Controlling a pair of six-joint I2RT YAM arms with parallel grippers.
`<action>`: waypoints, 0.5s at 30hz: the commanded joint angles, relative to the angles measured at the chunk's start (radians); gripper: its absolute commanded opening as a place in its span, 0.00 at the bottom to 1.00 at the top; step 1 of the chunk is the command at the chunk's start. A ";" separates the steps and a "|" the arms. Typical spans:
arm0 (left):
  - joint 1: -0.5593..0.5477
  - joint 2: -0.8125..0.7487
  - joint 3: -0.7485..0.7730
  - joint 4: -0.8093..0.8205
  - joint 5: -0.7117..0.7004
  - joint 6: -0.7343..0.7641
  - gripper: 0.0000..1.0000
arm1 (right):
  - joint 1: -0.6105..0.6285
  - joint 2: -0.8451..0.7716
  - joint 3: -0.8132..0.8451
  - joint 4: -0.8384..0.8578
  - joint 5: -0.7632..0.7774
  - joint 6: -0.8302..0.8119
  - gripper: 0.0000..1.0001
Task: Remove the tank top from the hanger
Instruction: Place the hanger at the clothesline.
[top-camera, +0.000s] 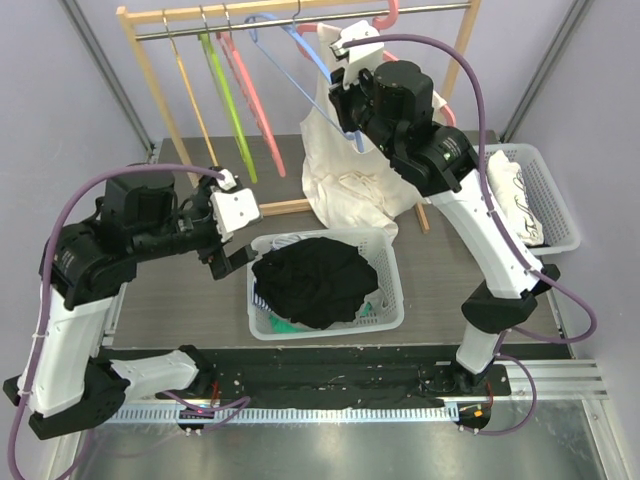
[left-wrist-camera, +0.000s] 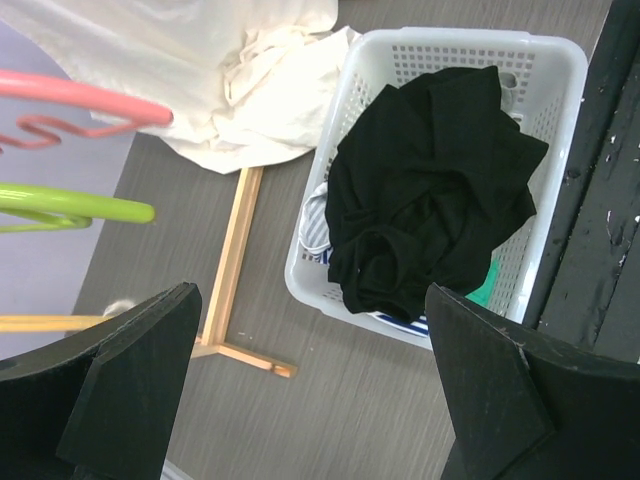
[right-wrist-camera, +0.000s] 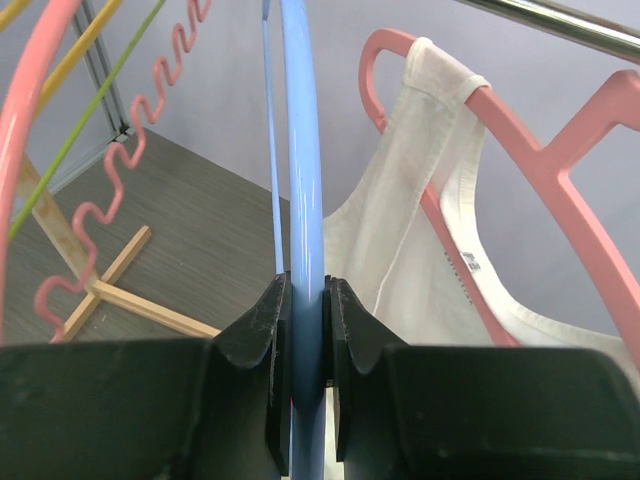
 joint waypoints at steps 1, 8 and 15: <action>0.007 0.011 -0.030 0.088 -0.030 -0.055 1.00 | 0.000 0.023 -0.002 0.077 -0.056 0.043 0.01; 0.008 0.026 -0.015 0.096 -0.019 -0.055 1.00 | 0.003 0.029 -0.057 0.077 -0.093 0.076 0.01; 0.015 0.031 -0.015 0.100 -0.013 -0.054 1.00 | 0.044 0.049 -0.059 0.082 -0.109 0.062 0.01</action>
